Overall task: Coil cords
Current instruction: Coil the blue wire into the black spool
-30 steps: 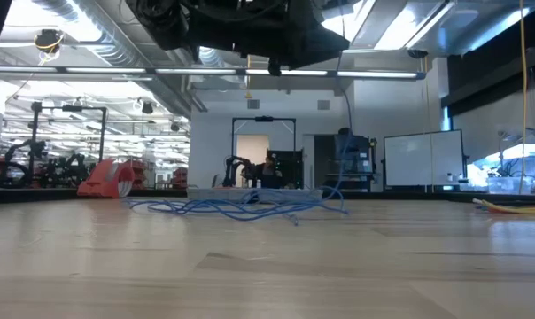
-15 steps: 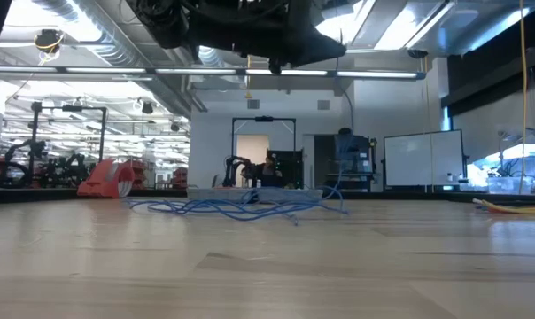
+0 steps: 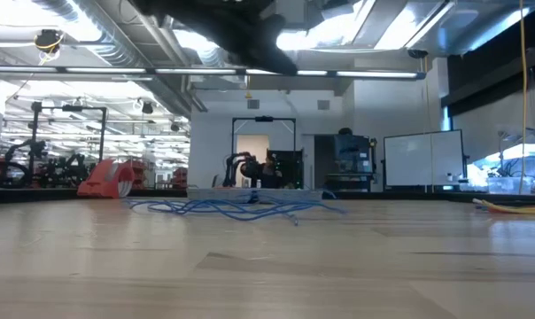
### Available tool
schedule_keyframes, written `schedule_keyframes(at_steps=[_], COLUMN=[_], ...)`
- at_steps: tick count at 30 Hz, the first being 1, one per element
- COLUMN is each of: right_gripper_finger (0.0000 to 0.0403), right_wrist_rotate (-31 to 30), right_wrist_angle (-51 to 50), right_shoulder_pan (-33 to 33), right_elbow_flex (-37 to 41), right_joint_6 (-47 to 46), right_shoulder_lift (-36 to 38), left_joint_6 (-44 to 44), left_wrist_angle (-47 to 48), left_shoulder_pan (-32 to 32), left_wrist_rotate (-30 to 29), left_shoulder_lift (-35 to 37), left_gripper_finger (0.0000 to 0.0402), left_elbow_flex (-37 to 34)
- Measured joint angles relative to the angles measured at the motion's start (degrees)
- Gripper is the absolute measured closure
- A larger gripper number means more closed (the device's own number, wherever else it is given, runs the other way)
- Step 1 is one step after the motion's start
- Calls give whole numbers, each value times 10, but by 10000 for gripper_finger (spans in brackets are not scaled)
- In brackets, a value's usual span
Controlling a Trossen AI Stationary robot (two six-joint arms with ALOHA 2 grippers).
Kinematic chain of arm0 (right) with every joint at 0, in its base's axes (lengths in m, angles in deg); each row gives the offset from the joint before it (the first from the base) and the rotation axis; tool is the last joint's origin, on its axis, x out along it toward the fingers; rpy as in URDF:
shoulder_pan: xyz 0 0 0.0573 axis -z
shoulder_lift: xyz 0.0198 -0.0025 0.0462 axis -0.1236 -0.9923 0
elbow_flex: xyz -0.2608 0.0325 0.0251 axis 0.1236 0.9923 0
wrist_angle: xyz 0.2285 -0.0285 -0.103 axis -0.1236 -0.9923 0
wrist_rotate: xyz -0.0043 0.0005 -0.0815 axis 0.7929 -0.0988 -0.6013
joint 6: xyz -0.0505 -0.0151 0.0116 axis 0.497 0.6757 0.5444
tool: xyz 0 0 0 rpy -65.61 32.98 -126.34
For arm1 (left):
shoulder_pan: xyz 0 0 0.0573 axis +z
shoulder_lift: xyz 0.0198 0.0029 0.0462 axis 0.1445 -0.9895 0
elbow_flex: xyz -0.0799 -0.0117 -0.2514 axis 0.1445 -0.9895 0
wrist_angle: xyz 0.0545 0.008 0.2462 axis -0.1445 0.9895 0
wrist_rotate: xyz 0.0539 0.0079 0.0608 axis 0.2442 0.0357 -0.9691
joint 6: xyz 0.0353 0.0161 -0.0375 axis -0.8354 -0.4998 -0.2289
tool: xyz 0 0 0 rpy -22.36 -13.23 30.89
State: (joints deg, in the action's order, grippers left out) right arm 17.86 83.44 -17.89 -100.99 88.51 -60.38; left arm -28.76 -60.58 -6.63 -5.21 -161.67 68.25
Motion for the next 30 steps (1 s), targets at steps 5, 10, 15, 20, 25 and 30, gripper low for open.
schedule_keyframes(at_steps=[5,10,15,20,25,30], right_gripper_finger=[397,397,397,397,397,397], right_wrist_rotate=[-28,-33,-36,-64,-83,-76], right_wrist_angle=[-82,-155,-155,-131,-75,-33], right_shoulder_pan=[-20,-19,-5,31,66,86], right_elbow_flex=[0,0,17,39,46,46], right_joint_6=[-14,-33,-35,-35,-32,-31], right_shoulder_lift=[0,-8,-27,-55,-89,-119], left_joint_6=[10,27,56,94,101,97], left_wrist_angle=[133,206,209,197,149,91], left_shoulder_pan=[1,3,3,-3,-22,-37], left_wrist_rotate=[-6,-6,5,59,77,77], left_shoulder_lift=[73,151,208,219,194,157], left_gripper_finger=[399,398,399,400,398,399], left_elbow_flex=[-1,-1,-1,-1,-1,-2])
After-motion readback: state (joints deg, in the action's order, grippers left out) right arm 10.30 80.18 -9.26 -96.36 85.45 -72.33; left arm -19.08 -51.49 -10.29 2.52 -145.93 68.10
